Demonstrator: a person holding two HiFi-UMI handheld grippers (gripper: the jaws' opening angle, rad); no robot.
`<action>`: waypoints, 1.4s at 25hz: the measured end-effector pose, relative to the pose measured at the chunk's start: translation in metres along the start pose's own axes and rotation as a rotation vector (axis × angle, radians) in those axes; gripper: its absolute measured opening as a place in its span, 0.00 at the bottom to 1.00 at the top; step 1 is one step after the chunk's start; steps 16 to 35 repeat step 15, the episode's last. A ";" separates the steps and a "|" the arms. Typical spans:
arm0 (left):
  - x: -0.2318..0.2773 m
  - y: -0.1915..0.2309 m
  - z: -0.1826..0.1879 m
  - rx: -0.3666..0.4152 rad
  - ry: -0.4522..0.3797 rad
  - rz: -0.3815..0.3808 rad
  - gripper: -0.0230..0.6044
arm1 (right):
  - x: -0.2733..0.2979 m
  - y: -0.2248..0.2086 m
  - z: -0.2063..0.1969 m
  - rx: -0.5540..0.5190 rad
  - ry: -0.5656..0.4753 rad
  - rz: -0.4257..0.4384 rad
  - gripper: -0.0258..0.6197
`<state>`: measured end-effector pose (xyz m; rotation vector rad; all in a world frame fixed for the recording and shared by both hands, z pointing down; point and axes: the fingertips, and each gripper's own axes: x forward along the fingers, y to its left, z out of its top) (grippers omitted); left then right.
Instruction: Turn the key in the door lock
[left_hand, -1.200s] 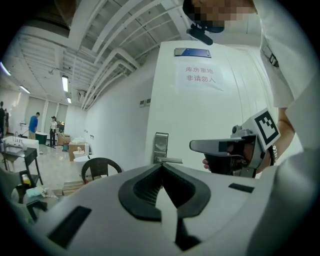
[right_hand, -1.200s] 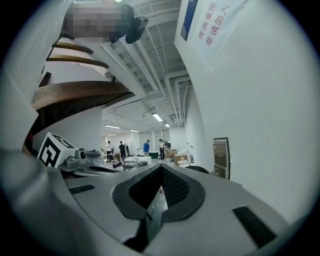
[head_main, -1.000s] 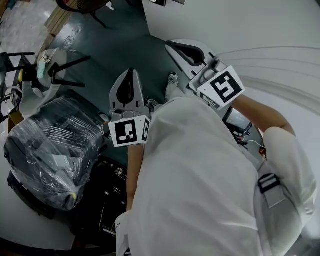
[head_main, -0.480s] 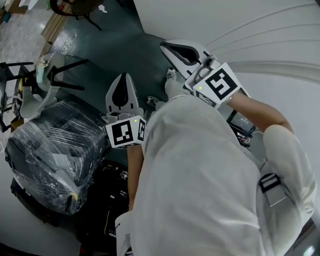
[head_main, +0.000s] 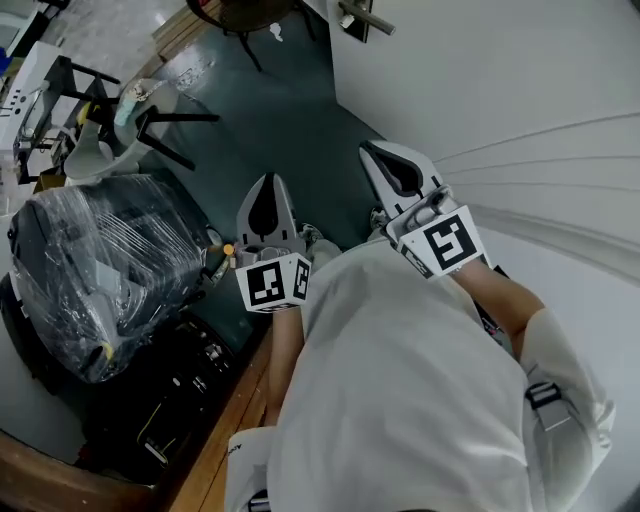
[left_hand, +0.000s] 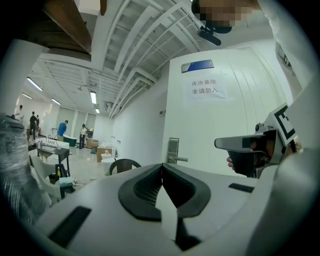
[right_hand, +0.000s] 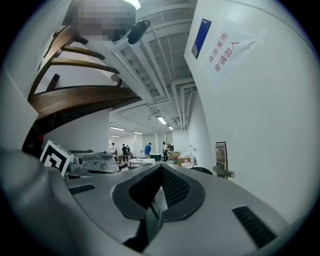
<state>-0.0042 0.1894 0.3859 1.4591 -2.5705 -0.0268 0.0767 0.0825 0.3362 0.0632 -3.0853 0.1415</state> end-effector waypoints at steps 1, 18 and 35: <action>0.001 -0.007 -0.003 -0.011 0.002 0.024 0.05 | -0.004 -0.005 0.001 0.011 -0.002 0.015 0.03; 0.037 -0.085 -0.006 0.108 0.009 0.034 0.05 | -0.007 -0.061 -0.011 -0.050 -0.030 0.249 0.03; 0.037 -0.085 -0.006 0.108 0.009 0.034 0.05 | -0.007 -0.061 -0.011 -0.050 -0.030 0.249 0.03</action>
